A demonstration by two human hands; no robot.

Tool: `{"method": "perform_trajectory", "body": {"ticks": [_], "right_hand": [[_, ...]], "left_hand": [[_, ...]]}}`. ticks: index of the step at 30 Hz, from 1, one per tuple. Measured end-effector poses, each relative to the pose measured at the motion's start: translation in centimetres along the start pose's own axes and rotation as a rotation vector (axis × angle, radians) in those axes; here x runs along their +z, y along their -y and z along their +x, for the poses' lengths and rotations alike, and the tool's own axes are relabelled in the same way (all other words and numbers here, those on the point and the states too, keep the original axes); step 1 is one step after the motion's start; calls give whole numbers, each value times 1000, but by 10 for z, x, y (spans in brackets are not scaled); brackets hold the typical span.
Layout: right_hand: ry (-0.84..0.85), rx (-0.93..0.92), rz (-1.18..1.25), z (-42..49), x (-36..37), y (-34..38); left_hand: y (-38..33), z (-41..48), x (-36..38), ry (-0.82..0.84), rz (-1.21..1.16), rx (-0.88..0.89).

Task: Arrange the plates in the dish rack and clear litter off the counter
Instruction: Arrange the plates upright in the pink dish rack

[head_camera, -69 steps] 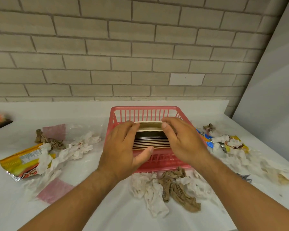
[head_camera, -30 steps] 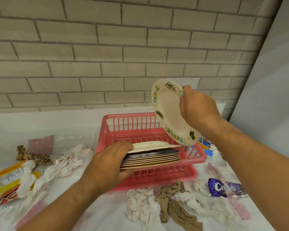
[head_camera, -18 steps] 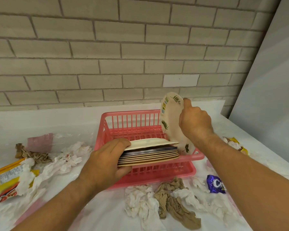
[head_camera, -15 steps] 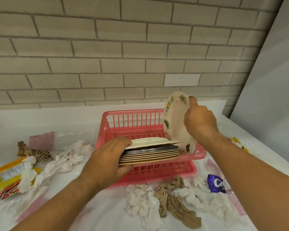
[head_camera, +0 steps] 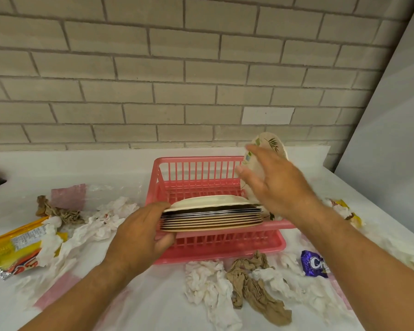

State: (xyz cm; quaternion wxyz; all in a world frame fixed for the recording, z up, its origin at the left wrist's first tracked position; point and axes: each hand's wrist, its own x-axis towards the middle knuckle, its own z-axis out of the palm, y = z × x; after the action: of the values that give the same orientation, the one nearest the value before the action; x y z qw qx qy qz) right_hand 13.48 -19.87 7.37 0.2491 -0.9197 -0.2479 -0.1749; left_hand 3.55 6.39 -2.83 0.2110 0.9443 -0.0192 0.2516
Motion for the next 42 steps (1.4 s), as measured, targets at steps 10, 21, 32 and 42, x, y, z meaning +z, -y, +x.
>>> {"method": "perform_trajectory", "body": {"ticks": [10,21,32,42], "right_hand": [[255,-84,245,-11,33,17],[2,-43,413,16,38,25],[-177,184,394,10,54,9],[-222,181,261,0,59,-7]], "left_hand": [[-3,14,0,-69,79,90],[-8,108,-50,-12,220,318],[-14,133,-29,-15,128,381],[9,127,-18,-41,139,155]]}}
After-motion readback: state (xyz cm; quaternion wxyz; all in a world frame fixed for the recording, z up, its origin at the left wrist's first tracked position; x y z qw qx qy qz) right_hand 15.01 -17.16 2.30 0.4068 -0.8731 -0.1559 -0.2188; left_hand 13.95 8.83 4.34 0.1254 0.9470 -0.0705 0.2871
